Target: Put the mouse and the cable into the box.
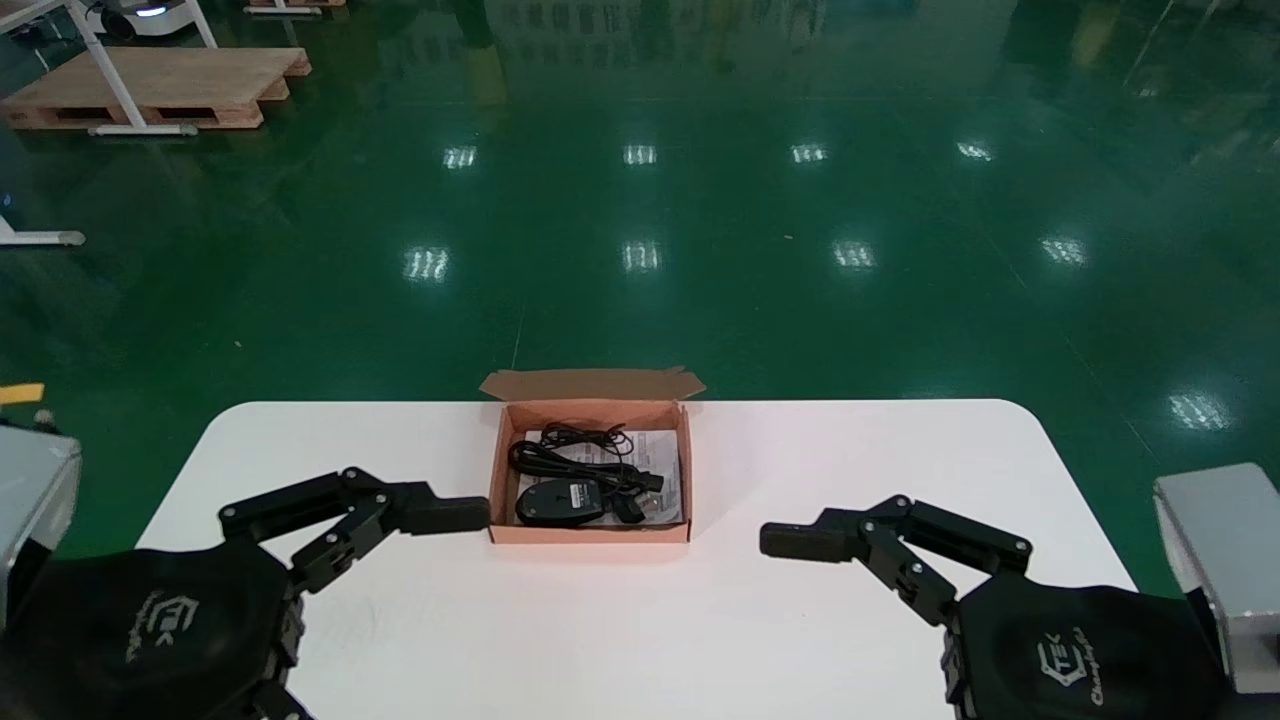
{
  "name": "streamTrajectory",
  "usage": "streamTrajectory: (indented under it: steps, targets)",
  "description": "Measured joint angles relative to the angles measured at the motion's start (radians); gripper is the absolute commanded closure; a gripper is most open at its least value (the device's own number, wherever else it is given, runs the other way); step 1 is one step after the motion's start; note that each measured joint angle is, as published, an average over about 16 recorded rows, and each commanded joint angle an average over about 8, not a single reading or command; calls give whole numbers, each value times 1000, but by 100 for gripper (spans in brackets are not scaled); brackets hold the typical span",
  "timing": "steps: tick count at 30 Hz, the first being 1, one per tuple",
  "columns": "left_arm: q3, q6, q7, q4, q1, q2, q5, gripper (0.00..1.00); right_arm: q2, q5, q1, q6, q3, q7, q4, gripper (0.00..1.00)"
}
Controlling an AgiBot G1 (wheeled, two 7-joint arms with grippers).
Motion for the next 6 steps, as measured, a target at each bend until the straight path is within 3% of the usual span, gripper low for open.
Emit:
streamTrajectory:
  steps: [6]
  targets:
    - [0, 0, 0, 0, 0, 0, 0, 0, 0, 0, 0, 0, 0, 0, 0, 0]
